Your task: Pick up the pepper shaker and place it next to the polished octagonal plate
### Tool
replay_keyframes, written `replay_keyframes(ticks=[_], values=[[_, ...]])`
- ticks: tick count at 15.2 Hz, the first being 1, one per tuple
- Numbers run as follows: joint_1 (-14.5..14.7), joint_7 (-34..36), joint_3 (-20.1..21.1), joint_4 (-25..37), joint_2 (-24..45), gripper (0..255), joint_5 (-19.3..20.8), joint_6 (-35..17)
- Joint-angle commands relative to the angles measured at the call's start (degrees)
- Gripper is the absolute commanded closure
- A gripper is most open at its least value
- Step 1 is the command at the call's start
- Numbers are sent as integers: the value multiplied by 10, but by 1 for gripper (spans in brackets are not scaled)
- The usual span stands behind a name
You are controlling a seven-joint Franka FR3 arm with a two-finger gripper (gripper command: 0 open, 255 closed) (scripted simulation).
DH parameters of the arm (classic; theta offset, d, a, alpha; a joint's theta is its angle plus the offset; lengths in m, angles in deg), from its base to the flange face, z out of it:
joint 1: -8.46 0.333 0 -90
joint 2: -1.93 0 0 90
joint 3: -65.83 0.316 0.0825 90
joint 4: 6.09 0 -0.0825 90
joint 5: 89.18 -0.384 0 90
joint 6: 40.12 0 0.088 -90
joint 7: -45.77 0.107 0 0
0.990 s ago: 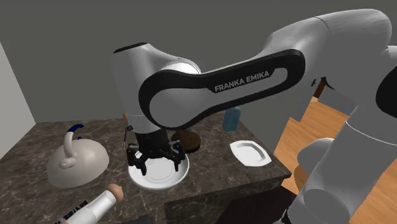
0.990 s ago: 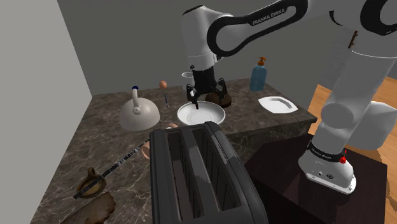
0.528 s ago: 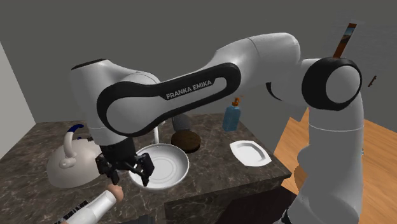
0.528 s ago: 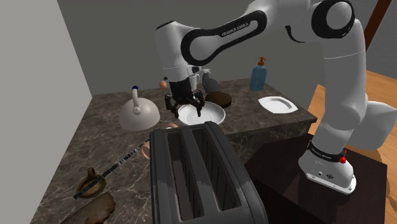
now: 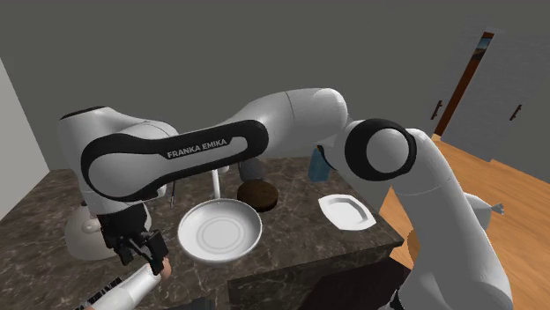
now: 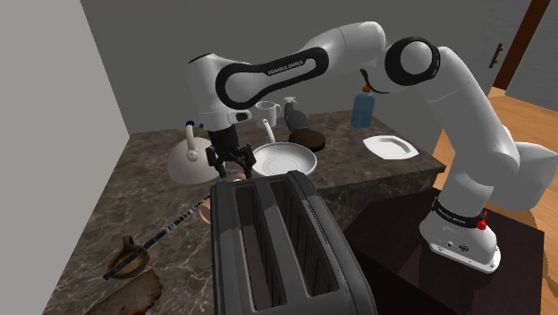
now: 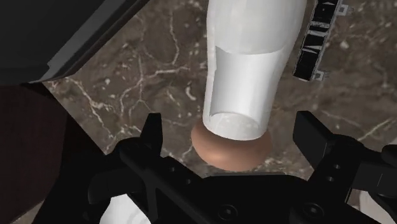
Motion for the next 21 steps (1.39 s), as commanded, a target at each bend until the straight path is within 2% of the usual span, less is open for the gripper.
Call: replay_keyframes(ticks=[1, 8, 16, 17, 21], values=[[20, 14, -11, 52, 35, 0, 5, 15], [6, 21, -12, -18, 31, 0, 7, -47], [6, 21, -11, -18, 31, 0, 7, -47], [6, 21, -11, -18, 31, 255, 7, -47], [6, 21, -11, -18, 31, 255, 7, -47]])
